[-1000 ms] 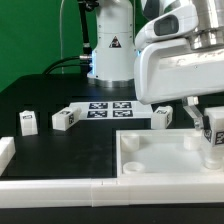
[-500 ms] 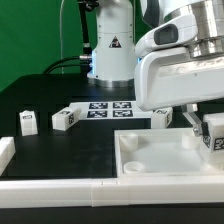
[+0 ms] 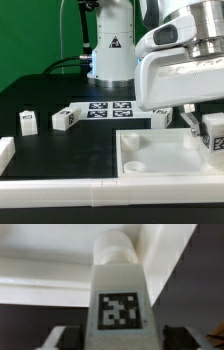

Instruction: Assemble one leg

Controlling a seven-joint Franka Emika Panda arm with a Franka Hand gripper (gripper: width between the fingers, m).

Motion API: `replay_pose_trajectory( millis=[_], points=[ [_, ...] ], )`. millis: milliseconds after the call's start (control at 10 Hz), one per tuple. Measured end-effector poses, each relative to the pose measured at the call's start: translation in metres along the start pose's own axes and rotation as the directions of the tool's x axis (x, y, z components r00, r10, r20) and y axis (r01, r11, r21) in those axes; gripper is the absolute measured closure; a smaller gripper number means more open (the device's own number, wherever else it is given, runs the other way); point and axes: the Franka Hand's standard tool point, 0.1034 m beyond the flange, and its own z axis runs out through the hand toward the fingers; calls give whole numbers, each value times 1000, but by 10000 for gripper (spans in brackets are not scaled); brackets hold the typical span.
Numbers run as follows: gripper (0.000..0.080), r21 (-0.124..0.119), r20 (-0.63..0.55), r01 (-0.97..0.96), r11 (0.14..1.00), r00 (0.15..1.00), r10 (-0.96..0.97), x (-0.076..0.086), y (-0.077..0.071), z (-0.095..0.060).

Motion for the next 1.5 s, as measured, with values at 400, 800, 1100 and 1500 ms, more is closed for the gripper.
replay_pose_trajectory(
  millis=[400,800,1100,1500],
  points=[
    [161,0,0,0,1000,1000,0,0,0,0],
    [150,0,0,0,1000,1000,0,0,0,0],
    [150,0,0,0,1000,1000,0,0,0,0],
    [150,1,41,-1,1000,999,1,4,2,-8]
  ],
)
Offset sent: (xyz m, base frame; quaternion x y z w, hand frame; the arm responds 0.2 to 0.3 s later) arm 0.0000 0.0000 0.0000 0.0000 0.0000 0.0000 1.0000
